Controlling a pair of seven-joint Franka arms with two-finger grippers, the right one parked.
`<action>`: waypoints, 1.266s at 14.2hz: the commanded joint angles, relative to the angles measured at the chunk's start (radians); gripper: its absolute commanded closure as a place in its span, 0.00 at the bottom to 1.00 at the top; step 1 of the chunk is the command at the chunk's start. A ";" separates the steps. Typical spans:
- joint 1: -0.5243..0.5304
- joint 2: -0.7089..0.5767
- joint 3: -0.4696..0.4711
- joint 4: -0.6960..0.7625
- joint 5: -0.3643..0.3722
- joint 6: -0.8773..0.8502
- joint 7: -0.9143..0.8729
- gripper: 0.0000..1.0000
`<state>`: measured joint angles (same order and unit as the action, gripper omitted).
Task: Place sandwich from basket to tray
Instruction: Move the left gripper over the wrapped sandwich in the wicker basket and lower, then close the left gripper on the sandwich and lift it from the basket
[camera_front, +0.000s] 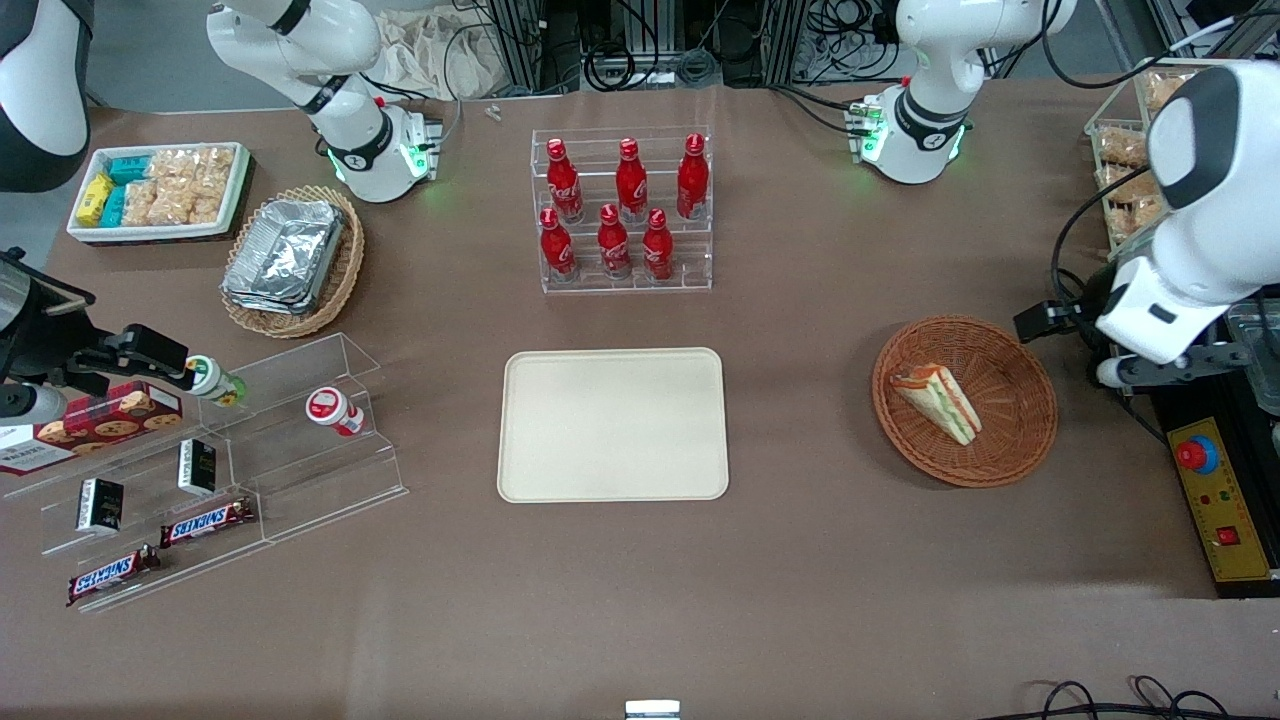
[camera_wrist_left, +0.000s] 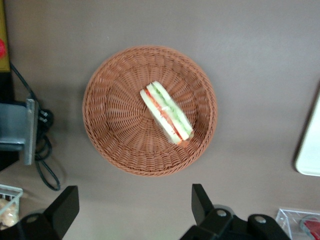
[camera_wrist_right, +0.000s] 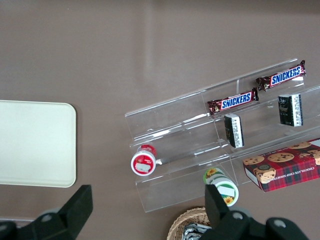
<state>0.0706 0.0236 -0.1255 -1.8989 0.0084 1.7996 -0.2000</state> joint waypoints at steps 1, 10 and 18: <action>0.000 -0.034 0.003 -0.143 -0.013 0.125 -0.070 0.00; -0.040 0.100 -0.019 -0.232 -0.005 0.366 -0.371 0.00; -0.034 0.189 -0.017 -0.296 -0.010 0.523 -0.434 0.00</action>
<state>0.0364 0.2146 -0.1426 -2.1557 0.0032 2.2722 -0.6132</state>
